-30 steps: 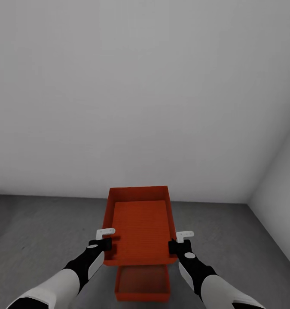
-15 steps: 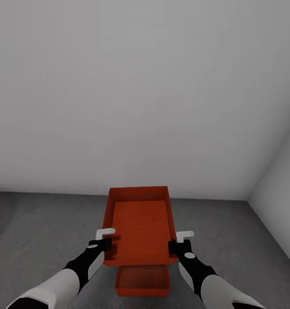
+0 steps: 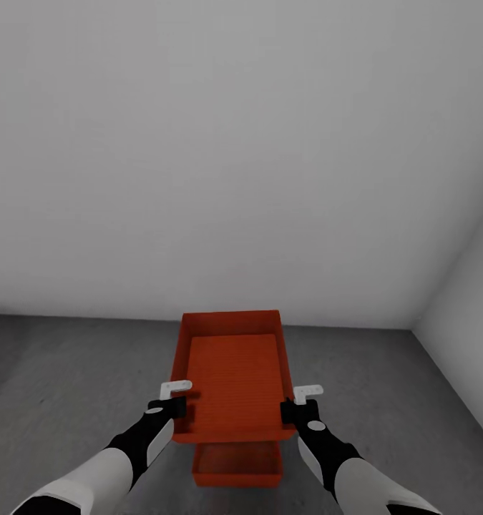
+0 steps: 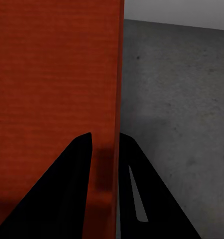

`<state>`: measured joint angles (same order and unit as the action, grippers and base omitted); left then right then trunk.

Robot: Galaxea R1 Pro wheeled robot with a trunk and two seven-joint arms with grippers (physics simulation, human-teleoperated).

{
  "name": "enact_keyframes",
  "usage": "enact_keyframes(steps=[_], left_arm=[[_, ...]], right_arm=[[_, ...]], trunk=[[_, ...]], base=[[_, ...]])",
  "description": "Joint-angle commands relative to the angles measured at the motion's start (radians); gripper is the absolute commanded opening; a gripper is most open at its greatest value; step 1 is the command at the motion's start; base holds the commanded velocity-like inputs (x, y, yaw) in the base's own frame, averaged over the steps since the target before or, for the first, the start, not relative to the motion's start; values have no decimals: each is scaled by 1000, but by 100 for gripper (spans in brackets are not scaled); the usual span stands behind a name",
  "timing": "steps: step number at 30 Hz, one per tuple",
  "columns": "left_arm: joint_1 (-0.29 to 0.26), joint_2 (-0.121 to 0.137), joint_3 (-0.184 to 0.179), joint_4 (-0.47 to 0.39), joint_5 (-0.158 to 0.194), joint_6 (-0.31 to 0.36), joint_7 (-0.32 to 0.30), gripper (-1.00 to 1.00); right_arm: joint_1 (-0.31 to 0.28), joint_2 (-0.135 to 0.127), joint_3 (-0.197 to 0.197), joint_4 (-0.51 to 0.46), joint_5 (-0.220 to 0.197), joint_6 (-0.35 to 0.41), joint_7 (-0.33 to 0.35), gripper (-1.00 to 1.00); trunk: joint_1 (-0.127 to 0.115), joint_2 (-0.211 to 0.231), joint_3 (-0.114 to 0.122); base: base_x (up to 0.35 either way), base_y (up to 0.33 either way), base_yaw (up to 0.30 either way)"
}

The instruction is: Move the two storage containers from the living room to the garage. In the garage, place one container on the floor and stack the other container on top of it (either order is fine).

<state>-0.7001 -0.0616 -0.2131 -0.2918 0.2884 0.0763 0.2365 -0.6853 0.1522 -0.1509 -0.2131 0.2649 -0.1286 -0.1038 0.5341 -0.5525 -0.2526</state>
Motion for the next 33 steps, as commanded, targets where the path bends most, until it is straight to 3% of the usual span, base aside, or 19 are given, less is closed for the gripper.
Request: enact_keyframes(steps=[1, 33], left_arm=[[-1, 0, 21, -4, -20, -66, 15, -100], [-1, 2, 21, -4, -21, -67, 15, -100]], right_arm=[[0, 19, -22, 3, 7, -3, 1, -100], [0, 18, -21, 3, 8, -5, 1, -100]], trunk=[[0, -2, -3], [0, -2, -54]], base=[[0, 0, 0], [0, 0, 0]])
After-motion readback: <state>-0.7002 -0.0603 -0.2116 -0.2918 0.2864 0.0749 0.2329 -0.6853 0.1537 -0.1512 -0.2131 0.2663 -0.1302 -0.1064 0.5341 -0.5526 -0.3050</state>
